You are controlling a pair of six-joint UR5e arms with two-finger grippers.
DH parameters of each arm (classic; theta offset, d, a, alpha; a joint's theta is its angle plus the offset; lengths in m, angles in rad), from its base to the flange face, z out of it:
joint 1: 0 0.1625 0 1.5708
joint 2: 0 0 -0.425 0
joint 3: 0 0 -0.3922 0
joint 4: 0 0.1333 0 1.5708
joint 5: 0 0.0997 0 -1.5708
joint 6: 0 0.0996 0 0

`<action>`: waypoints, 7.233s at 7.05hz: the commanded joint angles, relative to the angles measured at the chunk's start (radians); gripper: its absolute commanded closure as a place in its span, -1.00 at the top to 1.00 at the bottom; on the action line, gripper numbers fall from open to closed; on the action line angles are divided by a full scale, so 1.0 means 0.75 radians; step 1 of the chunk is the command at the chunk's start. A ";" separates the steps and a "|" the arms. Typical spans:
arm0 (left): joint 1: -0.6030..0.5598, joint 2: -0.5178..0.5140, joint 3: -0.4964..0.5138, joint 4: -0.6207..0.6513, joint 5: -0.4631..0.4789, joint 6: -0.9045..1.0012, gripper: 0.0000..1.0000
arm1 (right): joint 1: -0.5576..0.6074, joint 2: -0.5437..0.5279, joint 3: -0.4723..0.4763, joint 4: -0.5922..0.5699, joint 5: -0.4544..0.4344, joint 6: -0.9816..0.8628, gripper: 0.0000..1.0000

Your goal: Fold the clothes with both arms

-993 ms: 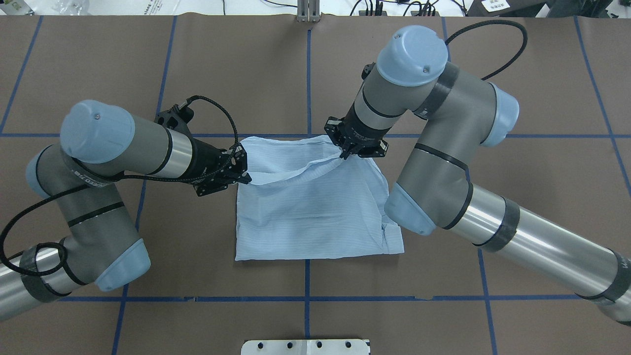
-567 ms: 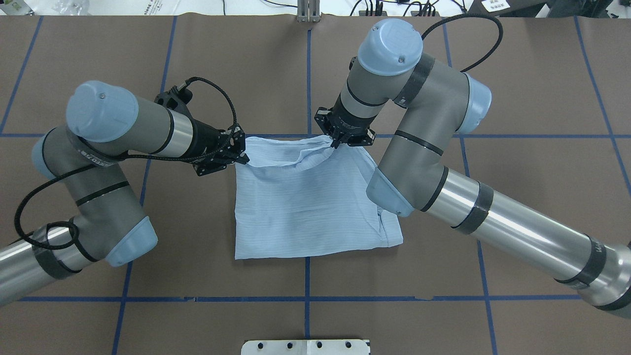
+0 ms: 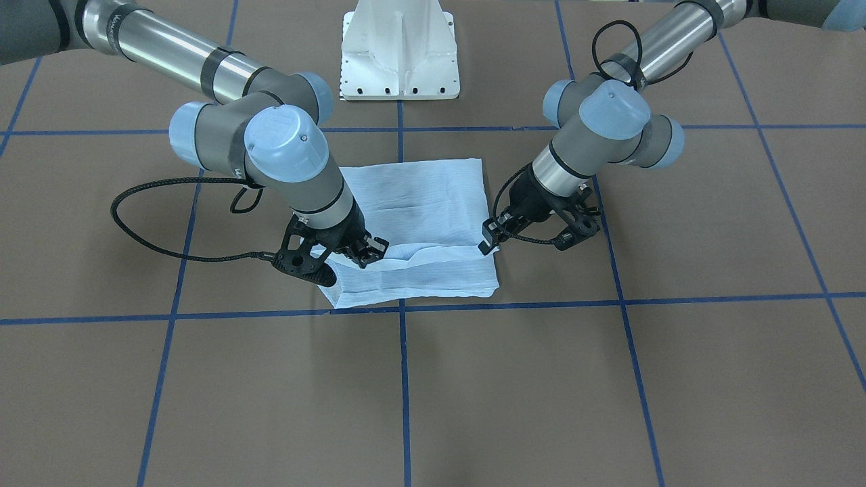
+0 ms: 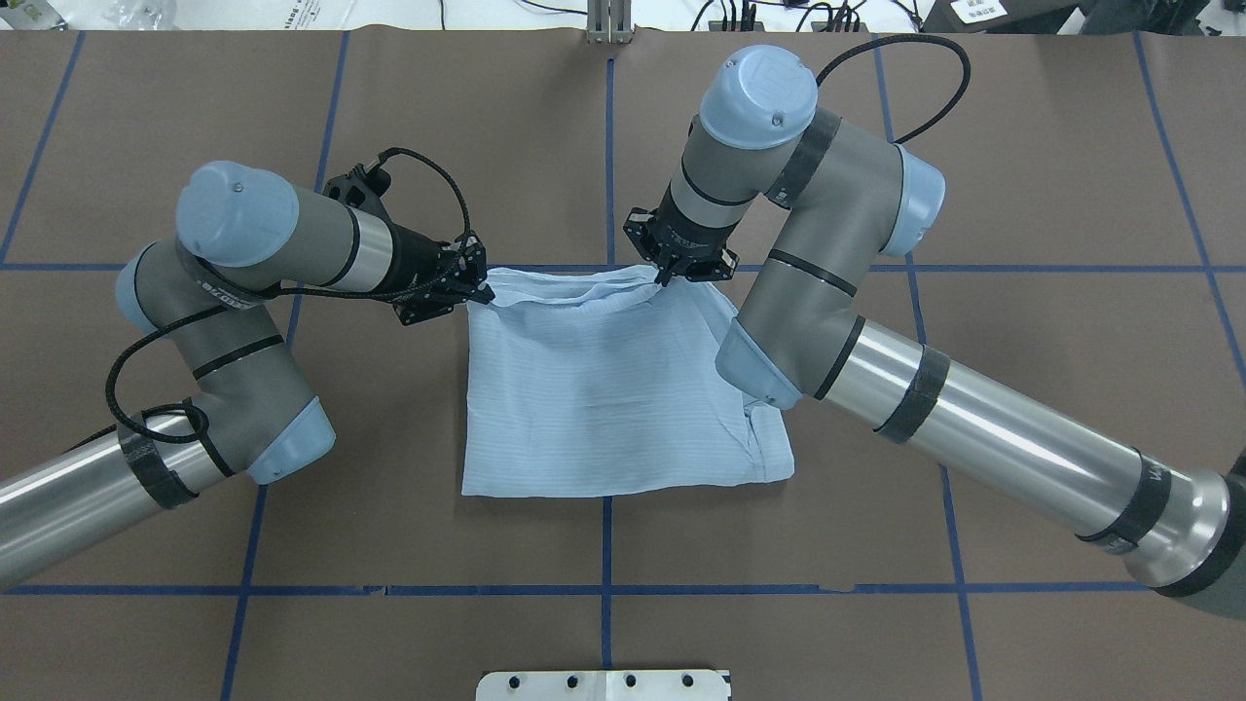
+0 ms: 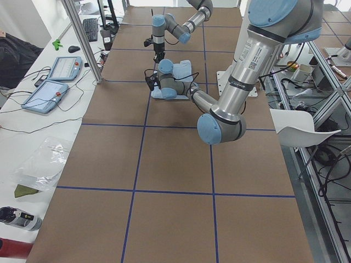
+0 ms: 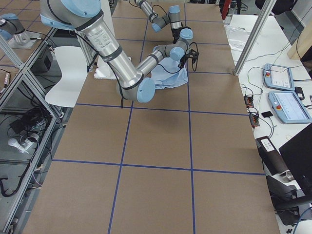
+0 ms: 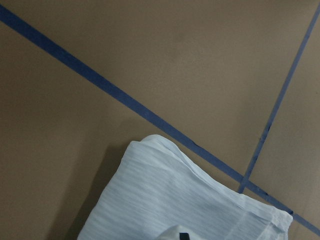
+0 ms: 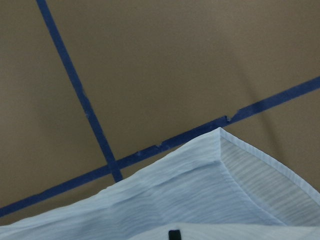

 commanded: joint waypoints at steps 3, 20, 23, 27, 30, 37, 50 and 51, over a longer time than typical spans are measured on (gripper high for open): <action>-0.007 -0.034 0.009 -0.013 0.004 0.000 0.99 | 0.004 0.014 -0.052 0.078 -0.021 0.001 1.00; -1.035 0.554 -0.210 0.723 -0.343 2.305 0.99 | 0.993 -0.922 0.377 -0.445 0.280 -2.055 1.00; -1.115 0.697 -0.104 0.614 -0.434 2.385 0.99 | 1.066 -0.984 0.377 -0.425 0.313 -2.104 1.00; -1.117 0.765 -0.036 0.439 -0.429 2.397 0.99 | 1.100 -1.082 0.367 -0.394 0.319 -2.085 1.00; -1.119 0.790 -0.099 0.618 -0.438 2.395 0.99 | 1.102 -1.086 0.355 -0.400 0.319 -2.083 1.00; -1.117 0.792 -0.304 1.084 -0.429 2.581 0.99 | 1.113 -1.094 0.436 -0.400 0.425 -1.806 1.00; -1.119 0.806 -0.302 1.084 -0.444 2.575 0.99 | 1.111 -1.096 0.426 -0.398 0.427 -1.793 1.00; -1.119 0.806 -0.302 1.084 -0.444 2.575 0.99 | 1.111 -1.096 0.426 -0.398 0.427 -1.793 1.00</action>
